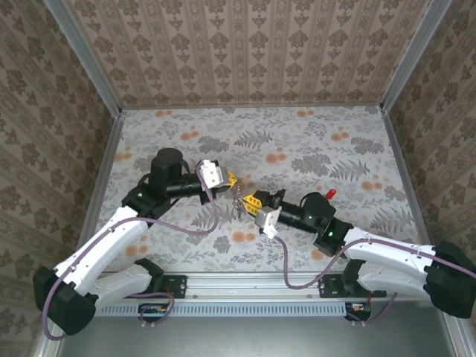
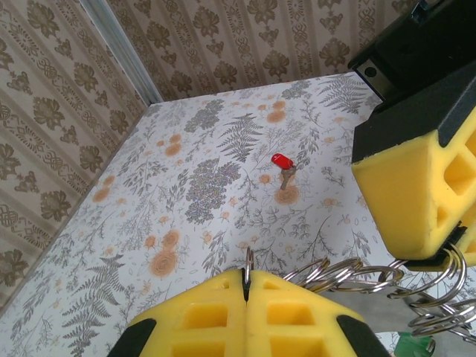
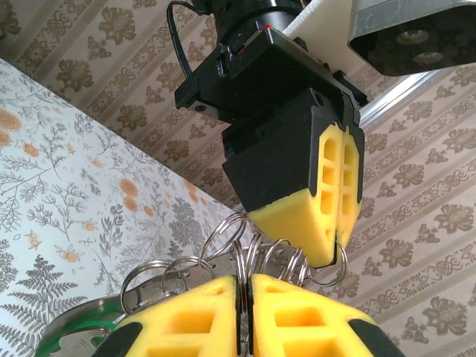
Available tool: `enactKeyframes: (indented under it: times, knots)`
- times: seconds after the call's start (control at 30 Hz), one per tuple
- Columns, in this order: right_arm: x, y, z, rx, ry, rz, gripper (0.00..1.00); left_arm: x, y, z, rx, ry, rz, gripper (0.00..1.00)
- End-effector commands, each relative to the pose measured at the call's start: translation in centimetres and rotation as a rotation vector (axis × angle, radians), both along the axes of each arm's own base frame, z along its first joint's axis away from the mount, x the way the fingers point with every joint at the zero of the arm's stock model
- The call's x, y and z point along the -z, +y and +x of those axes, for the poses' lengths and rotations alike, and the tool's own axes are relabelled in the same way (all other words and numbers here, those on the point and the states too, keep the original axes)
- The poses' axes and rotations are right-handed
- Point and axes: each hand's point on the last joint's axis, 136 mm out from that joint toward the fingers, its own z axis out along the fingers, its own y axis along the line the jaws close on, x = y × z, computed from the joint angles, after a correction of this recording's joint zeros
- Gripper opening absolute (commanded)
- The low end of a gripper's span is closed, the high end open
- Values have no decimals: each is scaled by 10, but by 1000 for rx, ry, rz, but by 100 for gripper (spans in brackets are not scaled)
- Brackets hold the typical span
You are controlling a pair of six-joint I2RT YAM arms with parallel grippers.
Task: Put the keys on the keyring
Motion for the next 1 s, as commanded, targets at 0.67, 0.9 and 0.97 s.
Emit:
enactKeyframes:
  times: [0.67,0.9,0.97]
  knots:
    - [-4,-16,33,120,340,90,0,3,11,-25,68,-72,-43,42]
    - [-2,-20,44,142,446,116,0,5,13,-33,83,-41,-61,45]
    - [-3,-19,44,135,457,119,0,8,11,-29,74,-16,-59,44]
